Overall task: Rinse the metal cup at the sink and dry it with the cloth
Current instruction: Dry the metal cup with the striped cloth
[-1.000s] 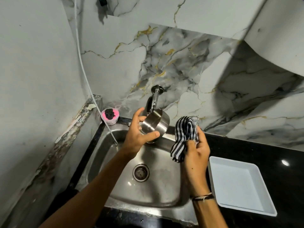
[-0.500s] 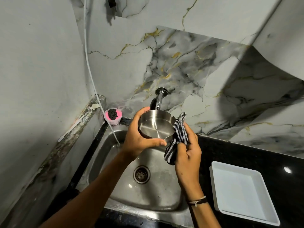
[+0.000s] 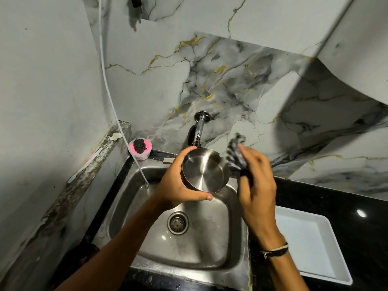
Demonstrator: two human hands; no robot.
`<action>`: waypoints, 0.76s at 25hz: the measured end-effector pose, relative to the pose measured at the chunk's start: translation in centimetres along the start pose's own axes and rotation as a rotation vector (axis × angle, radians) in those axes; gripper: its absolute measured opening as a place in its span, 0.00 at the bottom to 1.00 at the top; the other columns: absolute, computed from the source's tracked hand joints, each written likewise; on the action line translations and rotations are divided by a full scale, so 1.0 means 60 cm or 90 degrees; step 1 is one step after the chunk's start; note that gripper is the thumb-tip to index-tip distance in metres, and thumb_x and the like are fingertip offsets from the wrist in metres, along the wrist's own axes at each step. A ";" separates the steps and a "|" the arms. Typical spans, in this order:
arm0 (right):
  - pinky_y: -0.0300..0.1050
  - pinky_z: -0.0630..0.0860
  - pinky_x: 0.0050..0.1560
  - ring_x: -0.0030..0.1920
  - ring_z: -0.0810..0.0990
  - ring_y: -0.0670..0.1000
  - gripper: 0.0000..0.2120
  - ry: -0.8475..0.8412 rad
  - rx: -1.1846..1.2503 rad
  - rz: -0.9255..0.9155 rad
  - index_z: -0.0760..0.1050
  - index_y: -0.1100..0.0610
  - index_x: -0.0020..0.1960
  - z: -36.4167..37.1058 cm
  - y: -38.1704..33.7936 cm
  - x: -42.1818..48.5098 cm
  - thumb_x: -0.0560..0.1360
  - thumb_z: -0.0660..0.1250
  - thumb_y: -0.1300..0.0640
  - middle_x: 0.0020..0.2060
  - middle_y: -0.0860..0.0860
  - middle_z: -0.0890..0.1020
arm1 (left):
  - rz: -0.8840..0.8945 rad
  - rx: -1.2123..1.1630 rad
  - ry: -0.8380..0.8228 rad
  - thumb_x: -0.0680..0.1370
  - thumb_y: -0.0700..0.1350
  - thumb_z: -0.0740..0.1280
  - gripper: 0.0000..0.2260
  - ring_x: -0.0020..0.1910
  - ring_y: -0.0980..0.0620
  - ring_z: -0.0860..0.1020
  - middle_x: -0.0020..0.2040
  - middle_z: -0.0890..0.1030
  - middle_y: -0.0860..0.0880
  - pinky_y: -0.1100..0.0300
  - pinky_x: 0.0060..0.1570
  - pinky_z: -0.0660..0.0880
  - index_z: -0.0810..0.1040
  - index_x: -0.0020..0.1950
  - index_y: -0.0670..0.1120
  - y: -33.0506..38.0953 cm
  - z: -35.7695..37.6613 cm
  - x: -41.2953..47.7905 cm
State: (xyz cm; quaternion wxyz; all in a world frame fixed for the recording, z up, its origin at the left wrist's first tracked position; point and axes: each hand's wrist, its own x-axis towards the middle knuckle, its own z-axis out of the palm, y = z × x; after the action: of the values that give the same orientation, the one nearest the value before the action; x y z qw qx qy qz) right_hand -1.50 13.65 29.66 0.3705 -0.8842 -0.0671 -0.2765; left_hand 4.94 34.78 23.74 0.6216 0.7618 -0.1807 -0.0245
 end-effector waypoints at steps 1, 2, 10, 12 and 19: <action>0.48 0.75 0.71 0.70 0.75 0.53 0.37 -0.108 -0.112 -0.118 0.70 0.47 0.80 0.002 -0.006 0.010 0.75 0.67 0.69 0.74 0.48 0.73 | 0.009 0.002 -0.015 0.61 0.42 0.90 0.55 0.76 0.53 0.77 0.75 0.79 0.56 0.54 0.77 0.75 0.67 0.82 0.54 -0.002 0.001 0.003; 0.51 0.77 0.67 0.69 0.74 0.55 0.36 -0.225 -0.232 -0.233 0.70 0.46 0.80 0.007 -0.015 0.020 0.75 0.69 0.67 0.76 0.49 0.73 | 0.018 -0.002 -0.035 0.62 0.37 0.89 0.55 0.76 0.49 0.79 0.75 0.80 0.52 0.51 0.76 0.77 0.66 0.83 0.51 -0.001 0.001 0.005; 0.58 0.74 0.62 0.66 0.73 0.64 0.23 -0.477 -0.655 -0.229 0.71 0.58 0.77 0.010 -0.048 0.060 0.84 0.62 0.53 0.69 0.58 0.74 | 0.073 0.122 -0.035 0.60 0.40 0.90 0.56 0.79 0.52 0.74 0.78 0.75 0.48 0.53 0.78 0.73 0.66 0.83 0.46 0.017 0.011 0.008; 0.57 0.75 0.55 0.64 0.77 0.65 0.14 -0.582 -0.585 -0.124 0.79 0.57 0.65 0.010 -0.053 0.048 0.82 0.64 0.55 0.62 0.59 0.80 | 0.105 0.178 -0.048 0.62 0.39 0.88 0.54 0.83 0.48 0.69 0.81 0.71 0.44 0.50 0.82 0.69 0.66 0.84 0.40 0.009 0.036 0.007; 0.68 0.74 0.75 0.61 0.83 0.69 0.25 -0.251 0.807 0.704 0.79 0.69 0.68 0.028 0.030 -0.028 0.78 0.51 0.74 0.60 0.68 0.84 | 0.208 0.273 -0.098 0.68 0.44 0.88 0.52 0.86 0.45 0.61 0.83 0.64 0.36 0.55 0.86 0.60 0.61 0.82 0.32 -0.037 0.101 -0.016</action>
State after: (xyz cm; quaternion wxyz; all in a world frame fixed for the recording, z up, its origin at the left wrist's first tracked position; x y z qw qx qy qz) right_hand -1.60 13.64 26.66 0.8570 -0.4480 0.1680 0.1913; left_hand 3.00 29.75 20.04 0.4264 0.8327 -0.3486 0.0571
